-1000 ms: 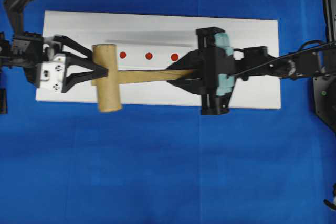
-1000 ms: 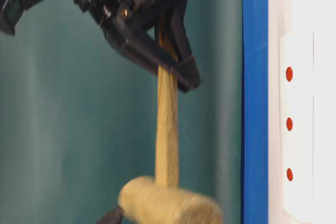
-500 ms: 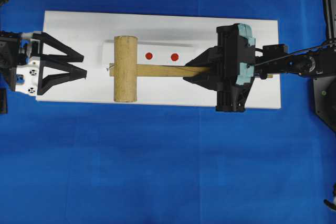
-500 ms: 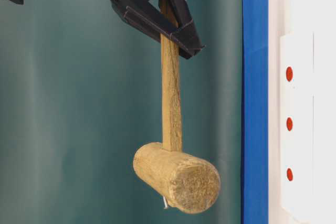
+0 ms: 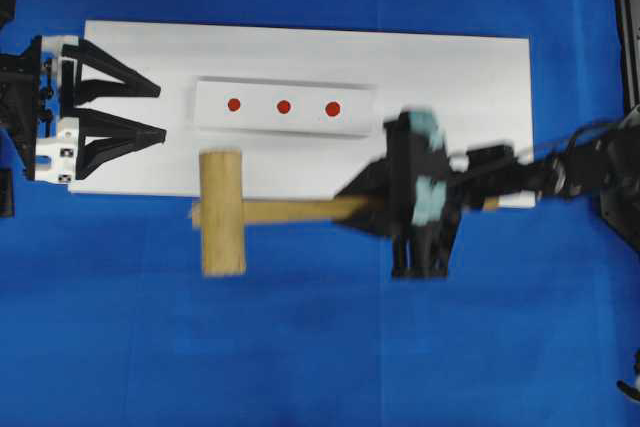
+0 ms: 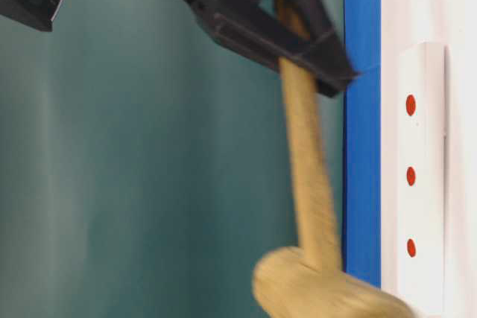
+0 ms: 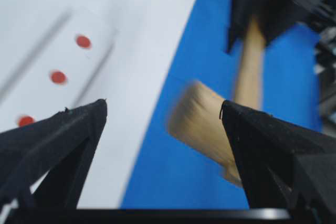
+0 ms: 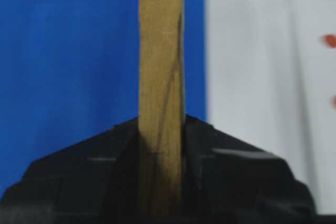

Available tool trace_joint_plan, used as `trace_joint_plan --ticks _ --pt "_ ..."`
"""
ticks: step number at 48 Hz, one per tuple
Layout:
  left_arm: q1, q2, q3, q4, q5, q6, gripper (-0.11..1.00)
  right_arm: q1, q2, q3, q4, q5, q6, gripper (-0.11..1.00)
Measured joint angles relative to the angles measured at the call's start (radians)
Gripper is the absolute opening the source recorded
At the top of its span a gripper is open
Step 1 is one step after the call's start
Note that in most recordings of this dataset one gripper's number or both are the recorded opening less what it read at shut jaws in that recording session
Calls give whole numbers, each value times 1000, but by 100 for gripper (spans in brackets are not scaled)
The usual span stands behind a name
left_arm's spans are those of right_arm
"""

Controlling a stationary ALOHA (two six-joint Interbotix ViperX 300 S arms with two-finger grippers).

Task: Hit the mark with a hammer.
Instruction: 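Carry the mallet below the board and lower it onto the table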

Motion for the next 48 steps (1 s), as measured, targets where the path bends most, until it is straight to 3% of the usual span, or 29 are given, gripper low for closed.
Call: trace_joint_plan --ticks 8,13,21,48 --pt "15 -3 0 0 2 135 88 89 57 -40 57 -97 14 7" --pt "20 -6 0 2 0 179 88 127 86 -60 80 -138 15 7" --pt "21 -9 2 0 0 189 88 160 129 -92 98 -152 15 7" --pt "21 -17 8 2 0 190 88 163 345 -167 126 -86 20 7"
